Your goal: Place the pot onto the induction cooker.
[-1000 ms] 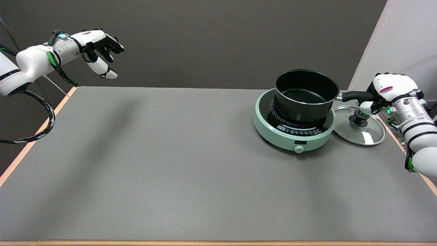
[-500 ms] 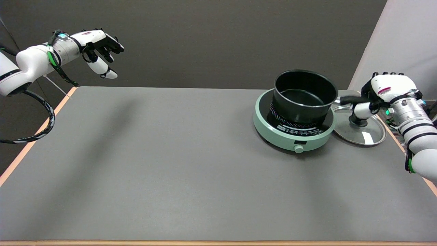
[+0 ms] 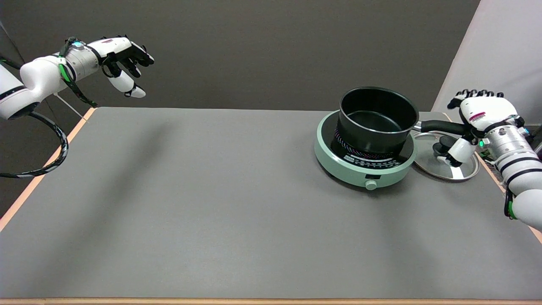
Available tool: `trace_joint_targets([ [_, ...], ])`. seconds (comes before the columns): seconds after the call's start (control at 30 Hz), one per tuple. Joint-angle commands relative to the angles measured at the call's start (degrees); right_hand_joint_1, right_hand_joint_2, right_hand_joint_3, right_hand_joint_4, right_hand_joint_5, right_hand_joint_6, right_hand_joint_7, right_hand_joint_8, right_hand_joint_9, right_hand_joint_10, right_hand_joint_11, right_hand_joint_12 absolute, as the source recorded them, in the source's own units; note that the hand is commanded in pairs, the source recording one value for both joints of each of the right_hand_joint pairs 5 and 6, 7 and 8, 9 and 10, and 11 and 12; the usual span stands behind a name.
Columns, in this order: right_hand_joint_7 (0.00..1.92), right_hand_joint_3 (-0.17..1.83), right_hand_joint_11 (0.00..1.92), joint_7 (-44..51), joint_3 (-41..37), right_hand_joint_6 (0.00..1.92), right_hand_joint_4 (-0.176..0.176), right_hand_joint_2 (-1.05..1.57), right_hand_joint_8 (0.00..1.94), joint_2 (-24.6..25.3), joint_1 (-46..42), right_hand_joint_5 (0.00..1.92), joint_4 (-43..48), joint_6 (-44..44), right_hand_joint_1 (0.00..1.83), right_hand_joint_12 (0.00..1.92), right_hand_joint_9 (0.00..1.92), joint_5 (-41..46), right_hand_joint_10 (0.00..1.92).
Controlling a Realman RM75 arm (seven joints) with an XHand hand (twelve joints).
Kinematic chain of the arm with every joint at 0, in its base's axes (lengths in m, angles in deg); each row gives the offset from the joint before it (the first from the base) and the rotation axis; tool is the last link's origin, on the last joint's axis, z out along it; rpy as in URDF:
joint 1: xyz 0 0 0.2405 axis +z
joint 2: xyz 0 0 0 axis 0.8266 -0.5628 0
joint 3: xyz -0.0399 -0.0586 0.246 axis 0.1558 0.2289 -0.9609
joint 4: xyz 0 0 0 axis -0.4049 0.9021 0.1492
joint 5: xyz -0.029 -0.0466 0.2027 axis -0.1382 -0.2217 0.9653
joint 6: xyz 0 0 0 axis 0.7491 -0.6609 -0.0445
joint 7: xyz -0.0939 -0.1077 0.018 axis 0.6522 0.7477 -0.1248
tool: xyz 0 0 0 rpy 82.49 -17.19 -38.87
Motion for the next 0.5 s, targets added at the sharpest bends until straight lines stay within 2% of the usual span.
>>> trace_joint_targets([
  [0.03,0.25,1.27,0.25,-0.2,-7.6,0.25,-0.105,-0.58,0.25,1.6,-4.7,0.25,2.9,-0.6,1.12,0.25,0.25,-0.6,0.25],
  [0.07,0.22,1.22,0.22,-0.3,-9.1,0.22,-0.098,-0.6,0.22,1.9,-5.6,0.22,3.3,-0.8,1.1,0.22,0.22,-0.7,0.22],
  [0.13,0.12,0.98,0.12,-0.3,-11.7,0.12,-0.082,-0.61,0.12,2.5,-7.2,0.12,4.1,-1.4,1.04,0.12,0.12,-1.2,0.12],
  [0.27,0.01,0.72,0.01,-0.4,-18.2,0.01,-0.061,-0.59,0.01,4.5,-11.9,0.01,7.1,-3.7,0.95,0.01,0.01,-2.8,0.01],
  [0.5,0.0,0.5,0.0,-4.9,-27.4,0.0,-0.05,-0.58,0.0,10.2,-21.5,0.0,13.2,-9.5,0.91,0.0,0.0,-5.8,0.0],
])
